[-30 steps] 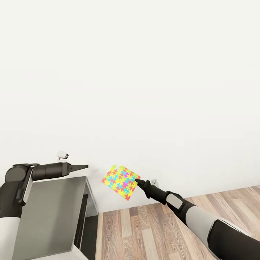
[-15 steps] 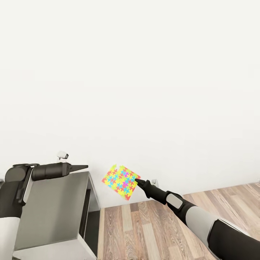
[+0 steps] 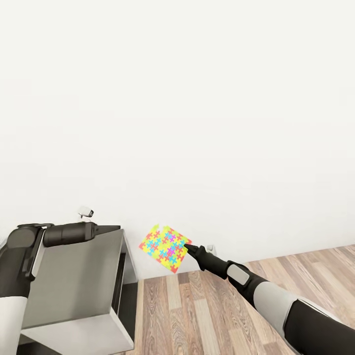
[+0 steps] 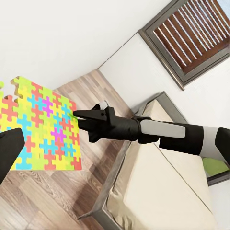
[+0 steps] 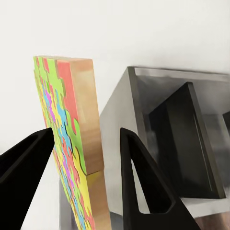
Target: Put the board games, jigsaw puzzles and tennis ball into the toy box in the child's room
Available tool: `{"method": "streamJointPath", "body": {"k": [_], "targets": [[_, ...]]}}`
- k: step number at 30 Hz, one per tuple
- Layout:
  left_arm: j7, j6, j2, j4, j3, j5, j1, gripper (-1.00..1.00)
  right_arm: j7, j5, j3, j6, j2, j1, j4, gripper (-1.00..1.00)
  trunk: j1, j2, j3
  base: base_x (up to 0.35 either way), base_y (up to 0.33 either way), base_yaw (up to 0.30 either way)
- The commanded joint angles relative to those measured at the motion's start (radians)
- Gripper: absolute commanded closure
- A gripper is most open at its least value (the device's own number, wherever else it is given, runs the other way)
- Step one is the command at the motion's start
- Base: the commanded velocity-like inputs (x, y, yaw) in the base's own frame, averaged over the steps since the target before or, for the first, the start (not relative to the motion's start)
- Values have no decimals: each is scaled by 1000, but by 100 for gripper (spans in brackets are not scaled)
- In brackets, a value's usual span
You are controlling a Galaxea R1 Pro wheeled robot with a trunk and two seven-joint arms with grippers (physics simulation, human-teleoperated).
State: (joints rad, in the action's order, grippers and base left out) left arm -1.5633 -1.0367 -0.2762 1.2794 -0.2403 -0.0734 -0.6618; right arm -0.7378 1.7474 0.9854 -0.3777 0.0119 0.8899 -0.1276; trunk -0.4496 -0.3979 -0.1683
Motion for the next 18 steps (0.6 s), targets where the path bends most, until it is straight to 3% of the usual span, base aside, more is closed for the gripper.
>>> {"method": "streamJointPath", "body": {"k": [1, 10, 18], "targets": [[-8, -10, 0, 1, -1, -8, -1, -100, -3, 11, 6, -8, 0, 1, 2, 100, 0, -2, -2, -62, 0, 0], [-8, -10, 0, 1, -1, -8, -1, -100, -3, 11, 6, -8, 0, 1, 2, 100, 0, -2, -2, -65, 0, 10], [-8, -10, 0, 0, -1, -9, -1, -100, -3, 11, 5, -7, 0, 1, 2, 100, 0, -2, 0, -4, 0, 156]]}}
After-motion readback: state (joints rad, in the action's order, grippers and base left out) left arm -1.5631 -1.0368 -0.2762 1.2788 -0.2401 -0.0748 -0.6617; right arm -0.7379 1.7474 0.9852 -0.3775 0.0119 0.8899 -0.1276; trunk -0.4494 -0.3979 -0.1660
